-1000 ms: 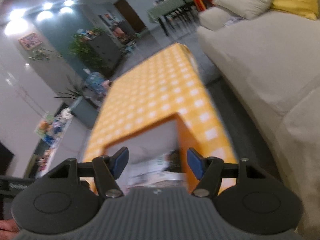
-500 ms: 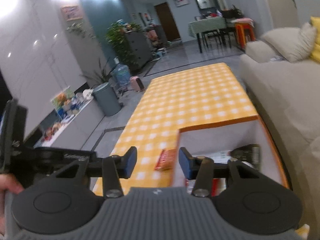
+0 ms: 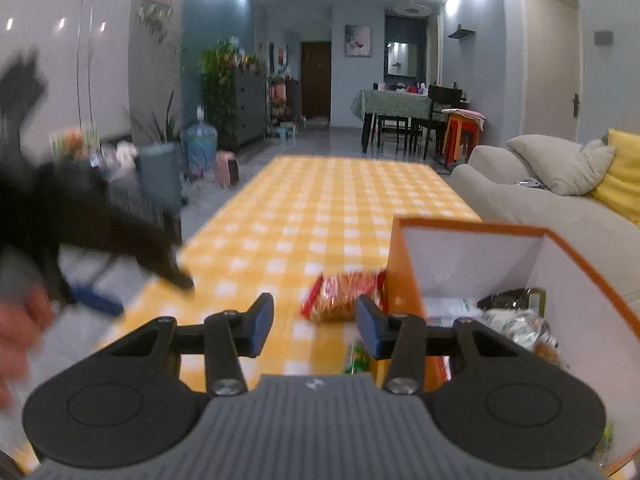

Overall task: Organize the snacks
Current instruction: 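Grasp the green tube snack with the right tool while the left tool nears the Mimi bag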

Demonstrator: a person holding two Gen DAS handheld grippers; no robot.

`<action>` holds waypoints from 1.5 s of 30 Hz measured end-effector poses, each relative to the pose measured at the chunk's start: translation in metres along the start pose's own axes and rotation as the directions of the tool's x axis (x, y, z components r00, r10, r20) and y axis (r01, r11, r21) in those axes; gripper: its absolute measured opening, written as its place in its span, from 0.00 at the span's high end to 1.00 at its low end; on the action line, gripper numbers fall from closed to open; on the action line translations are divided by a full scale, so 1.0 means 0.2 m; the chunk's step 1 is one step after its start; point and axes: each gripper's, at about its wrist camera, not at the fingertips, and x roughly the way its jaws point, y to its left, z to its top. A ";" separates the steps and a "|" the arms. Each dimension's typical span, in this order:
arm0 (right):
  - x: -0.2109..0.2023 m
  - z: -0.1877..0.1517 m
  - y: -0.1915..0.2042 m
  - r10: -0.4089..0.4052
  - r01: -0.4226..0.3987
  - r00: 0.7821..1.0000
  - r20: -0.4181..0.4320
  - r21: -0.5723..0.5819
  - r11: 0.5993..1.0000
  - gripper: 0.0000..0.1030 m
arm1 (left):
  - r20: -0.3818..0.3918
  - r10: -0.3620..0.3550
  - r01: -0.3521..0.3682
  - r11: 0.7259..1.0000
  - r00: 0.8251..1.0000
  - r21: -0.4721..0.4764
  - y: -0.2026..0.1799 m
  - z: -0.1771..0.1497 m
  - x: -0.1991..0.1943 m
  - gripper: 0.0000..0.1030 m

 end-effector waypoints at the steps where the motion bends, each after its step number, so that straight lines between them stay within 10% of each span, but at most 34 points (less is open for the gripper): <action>1: 0.04 -0.03 0.01 -0.008 0.008 1.000 -0.010 -0.008 1.000 0.57 | -0.023 -0.014 0.014 1.000 1.000 -0.011 0.01 0.00 0.03 0.17; 10: 0.36 -0.08 -0.01 -0.127 0.146 0.983 -0.132 0.145 0.979 0.71 | -0.146 0.049 -0.049 0.999 0.988 0.005 -0.02 -0.01 0.22 0.17; 18: 0.56 -0.06 0.09 -0.296 0.340 0.901 -0.316 0.095 0.935 0.58 | -0.143 0.083 -0.083 0.997 0.986 0.004 0.00 0.01 0.21 0.17; 27: 0.61 0.03 0.02 -0.141 0.260 0.896 -0.421 0.239 0.936 0.43 | -0.148 0.092 -0.102 0.993 0.985 -0.058 0.07 0.03 0.20 0.17; 30: 0.56 0.06 -0.01 -0.038 0.164 0.911 -0.410 0.277 0.947 0.64 | -0.148 0.089 -0.098 0.993 0.985 -0.060 0.07 0.03 0.20 0.17; 33: 0.49 0.09 0.08 -0.166 0.198 0.929 -0.331 0.064 0.978 0.49 | -0.148 0.092 -0.101 0.993 0.985 -0.058 0.07 0.03 0.19 0.17; 39: 0.73 0.01 0.15 -0.191 0.192 0.827 -0.529 -0.054 0.980 0.47 | -0.146 0.092 -0.102 0.993 0.985 -0.058 0.07 0.03 0.19 0.17; 45: 0.78 0.00 0.12 -0.155 0.228 0.835 -0.529 0.076 0.971 0.51 | -0.152 0.103 -0.114 0.991 0.983 -0.066 0.08 0.02 0.19 0.17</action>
